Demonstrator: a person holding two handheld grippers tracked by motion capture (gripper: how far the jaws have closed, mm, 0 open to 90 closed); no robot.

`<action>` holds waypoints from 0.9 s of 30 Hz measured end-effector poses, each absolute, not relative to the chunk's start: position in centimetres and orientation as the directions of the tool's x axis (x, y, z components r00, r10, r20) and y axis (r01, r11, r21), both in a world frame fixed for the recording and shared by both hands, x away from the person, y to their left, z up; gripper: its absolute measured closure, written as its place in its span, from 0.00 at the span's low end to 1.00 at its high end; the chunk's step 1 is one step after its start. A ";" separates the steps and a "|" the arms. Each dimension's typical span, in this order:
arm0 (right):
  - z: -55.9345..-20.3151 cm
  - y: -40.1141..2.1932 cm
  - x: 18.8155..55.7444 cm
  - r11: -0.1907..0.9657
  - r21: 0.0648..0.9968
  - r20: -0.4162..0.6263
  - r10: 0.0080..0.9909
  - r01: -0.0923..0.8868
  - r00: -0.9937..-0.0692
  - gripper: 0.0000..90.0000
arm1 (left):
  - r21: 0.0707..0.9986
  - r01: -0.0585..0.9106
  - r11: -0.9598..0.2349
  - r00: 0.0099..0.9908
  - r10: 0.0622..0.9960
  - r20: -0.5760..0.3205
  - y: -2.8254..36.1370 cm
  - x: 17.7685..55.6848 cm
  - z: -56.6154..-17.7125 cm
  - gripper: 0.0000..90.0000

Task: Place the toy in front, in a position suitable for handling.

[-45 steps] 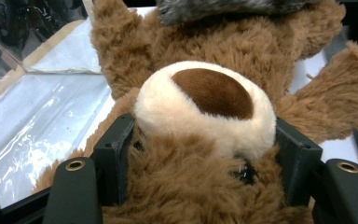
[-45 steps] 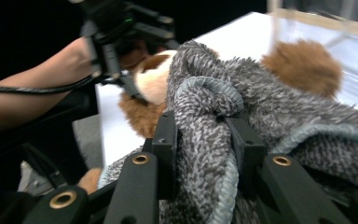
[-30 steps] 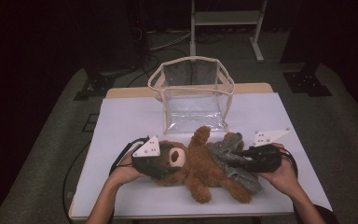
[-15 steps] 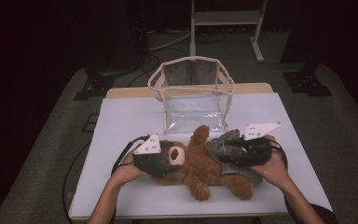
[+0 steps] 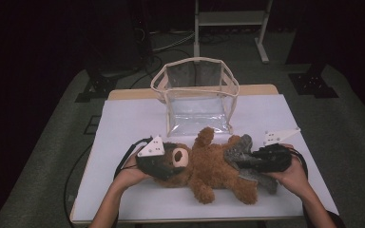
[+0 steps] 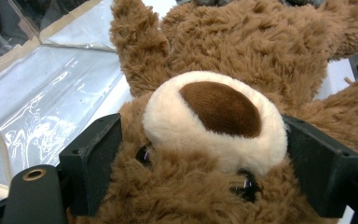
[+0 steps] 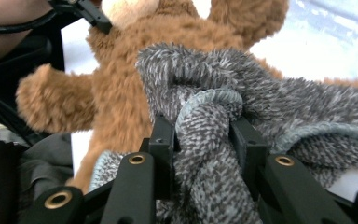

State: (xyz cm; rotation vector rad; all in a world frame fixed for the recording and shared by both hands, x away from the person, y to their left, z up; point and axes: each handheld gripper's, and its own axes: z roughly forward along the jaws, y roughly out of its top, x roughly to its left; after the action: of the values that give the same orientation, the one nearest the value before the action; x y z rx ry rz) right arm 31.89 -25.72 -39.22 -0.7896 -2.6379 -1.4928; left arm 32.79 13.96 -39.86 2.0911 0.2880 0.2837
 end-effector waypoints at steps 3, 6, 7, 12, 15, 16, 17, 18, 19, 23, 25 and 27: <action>-39.1 -26.0 31.6 0.403 0.808 0.278 0.381 0.429 -0.882 0.73 | 0.862 0.098 -0.498 0.944 0.322 0.079 13.9 32.9 -39.9 0.19; -38.6 -25.5 31.3 0.386 0.826 0.285 0.346 0.412 -0.894 0.73 | 0.866 0.111 -0.487 0.941 0.333 0.066 13.8 33.0 -40.1 0.19; -38.1 -24.4 31.0 0.372 0.843 0.280 0.313 0.388 -0.908 0.72 | 0.867 0.125 -0.482 0.937 0.344 0.056 13.5 33.1 -40.4 0.17; -37.8 -21.8 29.8 0.463 0.829 0.204 0.273 0.315 -0.940 0.72 | 0.860 0.107 -0.498 0.934 0.347 0.085 13.4 33.0 -40.2 0.17; -38.2 -22.5 29.7 0.479 0.816 0.217 0.266 0.324 -0.939 0.72 | 0.853 0.088 -0.514 0.937 0.334 0.105 13.4 32.8 -40.0 0.17; -38.2 -22.5 29.7 0.479 0.816 0.217 0.266 0.324 -0.939 0.72 | 0.853 0.086 -0.515 0.937 0.333 0.106 13.5 32.7 -39.8 0.17; -38.3 -22.9 29.6 0.482 0.811 0.218 0.275 0.331 -0.936 0.72 | 0.852 0.085 -0.516 0.938 0.330 0.106 13.6 32.7 -39.7 0.17; -38.9 -23.9 29.3 0.483 0.801 0.240 0.283 0.354 -0.929 0.73 | 0.849 0.069 -0.524 0.945 0.308 0.113 13.8 32.6 -39.5 0.17; -39.1 -24.3 29.0 0.486 0.794 0.247 0.290 0.365 -0.925 0.73 | 0.849 0.069 -0.524 0.945 0.308 0.113 13.8 32.6 -39.5 0.17; -39.6 -25.8 28.0 0.477 0.789 0.250 0.326 0.387 -0.912 0.73 | 0.845 0.074 -0.530 0.952 0.289 0.099 13.9 32.6 -39.4 0.19; -39.2 -25.9 27.9 0.466 0.798 0.244 0.329 0.382 -0.912 0.73 | 0.846 0.078 -0.528 0.951 0.295 0.096 13.8 32.6 -39.3 0.24; -38.6 -25.6 28.1 0.449 0.813 0.243 0.315 0.370 -0.917 0.73 | 0.844 0.084 -0.530 0.948 0.302 0.095 13.6 32.6 -39.3 0.26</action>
State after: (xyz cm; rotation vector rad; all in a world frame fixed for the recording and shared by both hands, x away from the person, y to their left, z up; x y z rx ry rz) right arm 28.06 -25.55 -38.59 -0.6211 -2.6261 -1.4962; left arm 32.58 13.57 -39.28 2.1224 0.2729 0.2829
